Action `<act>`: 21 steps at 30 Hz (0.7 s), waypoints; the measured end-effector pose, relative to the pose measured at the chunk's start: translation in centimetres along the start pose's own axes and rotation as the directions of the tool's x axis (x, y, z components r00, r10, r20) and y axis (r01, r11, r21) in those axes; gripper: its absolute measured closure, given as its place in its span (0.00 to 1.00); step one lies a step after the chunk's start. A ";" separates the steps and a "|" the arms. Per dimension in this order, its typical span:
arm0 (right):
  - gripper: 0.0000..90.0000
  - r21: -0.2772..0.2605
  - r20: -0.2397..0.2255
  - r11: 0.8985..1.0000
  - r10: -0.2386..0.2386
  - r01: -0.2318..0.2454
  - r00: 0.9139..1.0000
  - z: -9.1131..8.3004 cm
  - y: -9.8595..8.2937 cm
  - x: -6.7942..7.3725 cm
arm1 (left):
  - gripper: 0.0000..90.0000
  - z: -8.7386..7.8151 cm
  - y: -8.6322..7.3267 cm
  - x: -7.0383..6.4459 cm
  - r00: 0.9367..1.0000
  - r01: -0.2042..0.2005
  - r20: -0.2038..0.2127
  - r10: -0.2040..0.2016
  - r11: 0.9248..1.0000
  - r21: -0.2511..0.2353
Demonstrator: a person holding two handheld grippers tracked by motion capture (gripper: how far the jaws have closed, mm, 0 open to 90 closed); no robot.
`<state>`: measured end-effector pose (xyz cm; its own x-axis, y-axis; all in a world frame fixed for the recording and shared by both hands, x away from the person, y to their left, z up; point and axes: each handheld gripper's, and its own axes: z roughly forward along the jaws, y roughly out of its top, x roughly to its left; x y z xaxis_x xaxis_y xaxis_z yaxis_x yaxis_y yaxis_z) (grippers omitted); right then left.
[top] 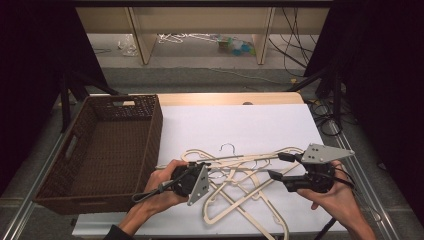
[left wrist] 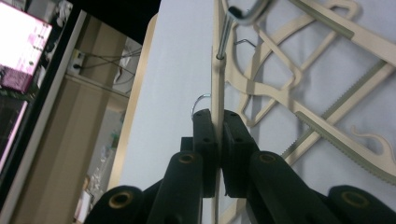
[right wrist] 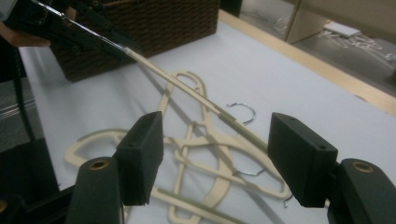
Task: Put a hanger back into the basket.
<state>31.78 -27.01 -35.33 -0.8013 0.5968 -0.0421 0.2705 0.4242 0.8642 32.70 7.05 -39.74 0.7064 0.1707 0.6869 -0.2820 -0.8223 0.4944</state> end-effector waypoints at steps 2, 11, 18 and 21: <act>0.39 -0.022 0.022 1.000 0.021 -0.021 1.000 -0.2 0.0 0.2 | 0.95 -0.1 -0.1 0.6 0.998 0.063 -0.005 -0.063 0.998 -0.017; 0.38 -0.046 0.057 0.999 0.025 -0.022 0.998 0.4 -0.9 1.0 | 0.95 -1.9 0.3 4.4 0.959 0.285 0.014 -0.285 0.954 -0.091; 0.37 -0.028 0.033 0.999 0.042 -0.041 0.999 1.7 -2.8 1.7 | 0.95 -4.3 0.6 7.4 0.894 0.448 0.070 -0.442 0.877 -0.174; 0.37 -0.019 0.028 0.999 0.046 -0.045 0.999 2.1 -3.3 1.8 | 0.95 -5.5 0.5 8.7 0.852 0.523 0.120 -0.509 0.832 -0.186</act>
<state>30.59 -25.94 -39.35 -0.7728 0.6345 -0.0163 0.2964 0.3836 0.8746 35.09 11.11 -30.58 0.8237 0.4987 0.2698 0.0143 -0.4939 0.8694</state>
